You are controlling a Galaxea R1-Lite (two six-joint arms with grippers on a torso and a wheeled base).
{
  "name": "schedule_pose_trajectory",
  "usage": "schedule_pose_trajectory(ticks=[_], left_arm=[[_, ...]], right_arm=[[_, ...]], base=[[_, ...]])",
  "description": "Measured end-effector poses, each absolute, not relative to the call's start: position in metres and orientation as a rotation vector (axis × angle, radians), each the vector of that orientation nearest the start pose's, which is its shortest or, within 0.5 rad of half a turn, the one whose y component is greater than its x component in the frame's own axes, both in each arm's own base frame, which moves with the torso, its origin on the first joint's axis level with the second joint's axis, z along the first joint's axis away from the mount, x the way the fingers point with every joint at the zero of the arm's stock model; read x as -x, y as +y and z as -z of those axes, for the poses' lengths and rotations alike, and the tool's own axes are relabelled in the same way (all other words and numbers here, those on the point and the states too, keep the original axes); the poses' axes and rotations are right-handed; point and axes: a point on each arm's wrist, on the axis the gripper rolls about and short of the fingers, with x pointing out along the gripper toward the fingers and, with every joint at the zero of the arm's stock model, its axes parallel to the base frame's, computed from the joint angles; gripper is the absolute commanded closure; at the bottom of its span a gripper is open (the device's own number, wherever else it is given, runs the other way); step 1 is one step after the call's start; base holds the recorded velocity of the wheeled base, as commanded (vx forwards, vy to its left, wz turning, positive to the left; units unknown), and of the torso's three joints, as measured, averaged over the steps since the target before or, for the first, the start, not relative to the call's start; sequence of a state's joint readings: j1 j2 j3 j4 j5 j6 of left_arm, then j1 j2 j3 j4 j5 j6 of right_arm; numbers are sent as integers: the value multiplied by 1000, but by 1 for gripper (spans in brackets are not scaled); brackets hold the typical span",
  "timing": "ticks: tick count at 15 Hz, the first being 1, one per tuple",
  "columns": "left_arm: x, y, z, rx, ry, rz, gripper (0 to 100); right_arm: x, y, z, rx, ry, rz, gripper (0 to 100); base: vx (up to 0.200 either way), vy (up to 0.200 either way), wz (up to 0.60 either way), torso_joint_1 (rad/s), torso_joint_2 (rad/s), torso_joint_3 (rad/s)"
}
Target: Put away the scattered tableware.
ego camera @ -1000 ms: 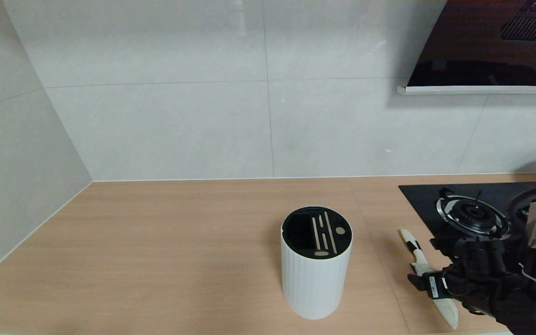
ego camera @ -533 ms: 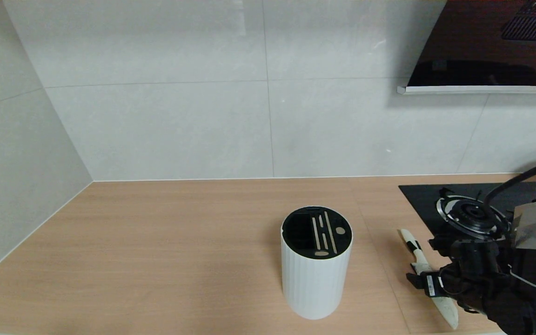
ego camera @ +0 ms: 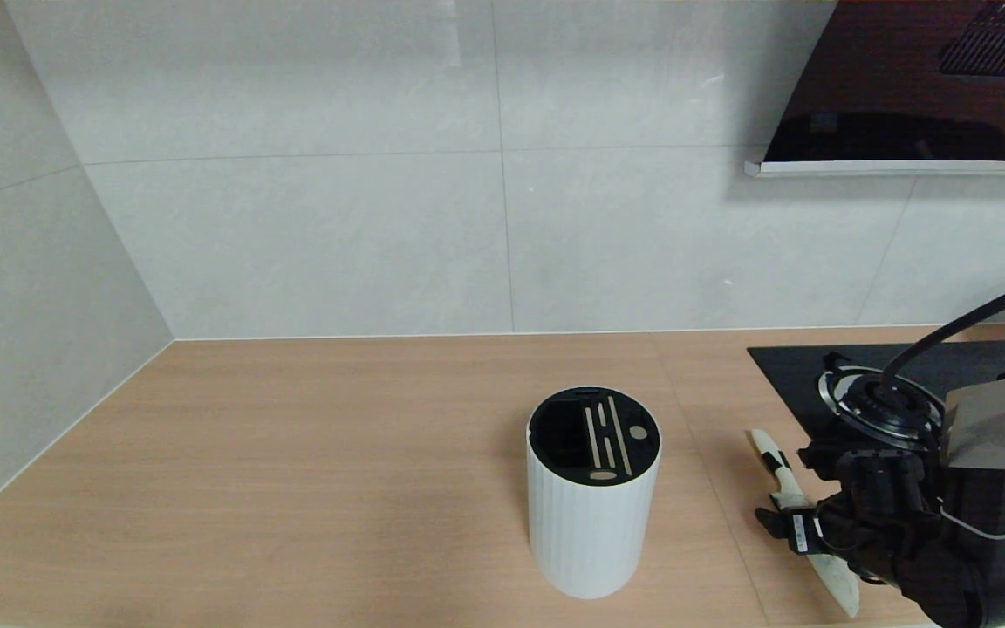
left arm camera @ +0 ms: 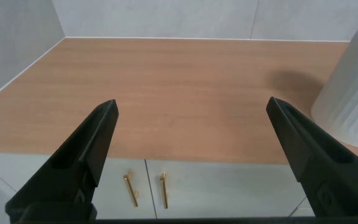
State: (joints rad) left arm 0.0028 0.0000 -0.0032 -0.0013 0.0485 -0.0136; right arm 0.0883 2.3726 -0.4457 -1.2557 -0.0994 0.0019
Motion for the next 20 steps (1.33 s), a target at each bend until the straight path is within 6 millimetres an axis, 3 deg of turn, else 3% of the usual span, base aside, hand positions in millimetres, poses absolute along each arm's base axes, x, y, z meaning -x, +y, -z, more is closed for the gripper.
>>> schedule_pose_trajectory(ticks=[1,12,16,20], left_arm=[[23,1,-76,13,-5,-51,0],[23,1,-76,11,-5,-51,0],[23,1,-76,11,-5,-51,0],[23,1,-77,7,-5,-51,0]], right_arm=[[-305,24,46,59,669,11,100],[-304,20,47,45,653,-3,100],[-298,21,33,42,554,-5,100],[-293,22,4,37,469,-1,100]], base=[[0,0,0,0,0,0],[0,0,0,0,0,0],[0,0,0,0,0,0],[0,0,0,0,0,0]])
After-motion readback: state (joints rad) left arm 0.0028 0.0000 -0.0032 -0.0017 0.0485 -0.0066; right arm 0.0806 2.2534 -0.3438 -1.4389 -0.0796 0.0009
